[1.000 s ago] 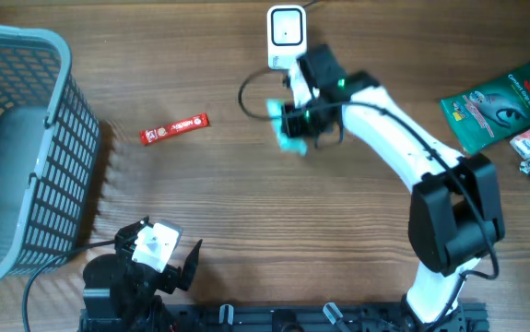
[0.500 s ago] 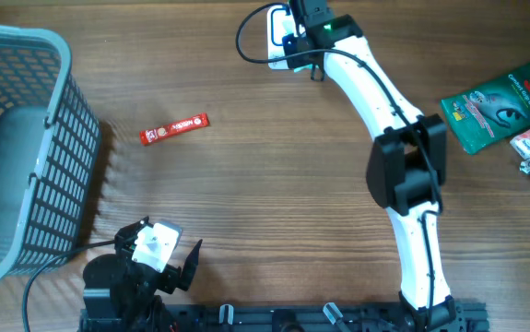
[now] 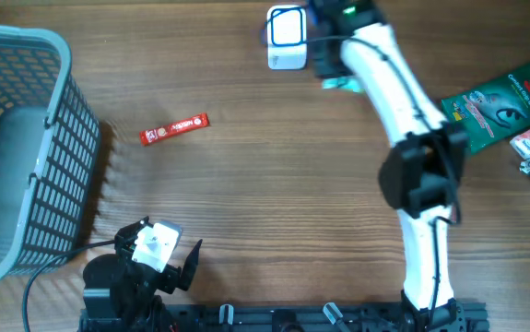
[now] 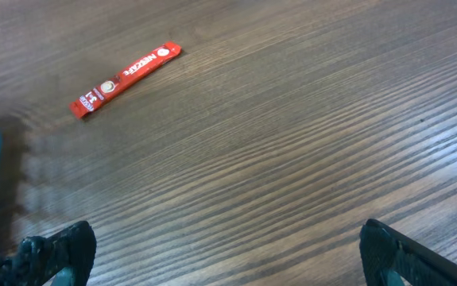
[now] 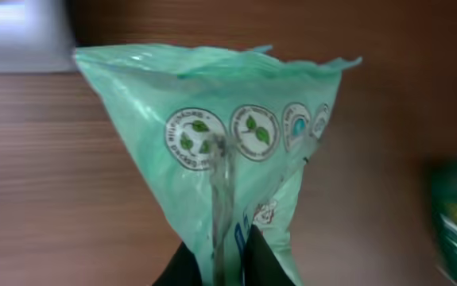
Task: Scan the item barcode
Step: 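Hold the tissue pack under the white scanner with the right gripper, then carry the tissue pack right and drop it at the right edge, then reach the right gripper to the red Nescafe stick and grasp it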
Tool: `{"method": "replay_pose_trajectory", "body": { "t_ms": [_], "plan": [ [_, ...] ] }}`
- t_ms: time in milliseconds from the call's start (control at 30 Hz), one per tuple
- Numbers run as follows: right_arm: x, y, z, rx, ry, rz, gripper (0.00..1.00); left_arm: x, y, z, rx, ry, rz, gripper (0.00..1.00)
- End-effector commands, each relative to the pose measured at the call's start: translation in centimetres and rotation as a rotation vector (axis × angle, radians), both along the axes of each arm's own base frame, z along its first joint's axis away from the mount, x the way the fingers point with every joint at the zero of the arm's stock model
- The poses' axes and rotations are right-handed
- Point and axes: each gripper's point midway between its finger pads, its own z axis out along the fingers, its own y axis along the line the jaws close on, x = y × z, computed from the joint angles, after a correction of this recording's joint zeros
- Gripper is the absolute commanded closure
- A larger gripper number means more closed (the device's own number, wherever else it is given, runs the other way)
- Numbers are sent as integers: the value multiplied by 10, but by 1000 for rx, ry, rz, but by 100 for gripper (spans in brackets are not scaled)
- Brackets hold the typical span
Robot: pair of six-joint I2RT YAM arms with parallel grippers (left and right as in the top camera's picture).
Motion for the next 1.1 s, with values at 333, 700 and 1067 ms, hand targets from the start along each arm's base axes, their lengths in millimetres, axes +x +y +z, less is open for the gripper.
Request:
{"method": "replay_pose_trajectory", "body": {
  "t_ms": [333,700,1067],
  "plan": [
    [-53,-311,-45,-4,-2,-757,72,0,-2,-1,-5,1,-10,0],
    [-39,-101,18,684,147,-411,0,0,-2,-1,-5,1,-10,0],
    [-67,228,18,639,26,485,0,0,-2,-1,-5,1,-10,0]
  ]
}}
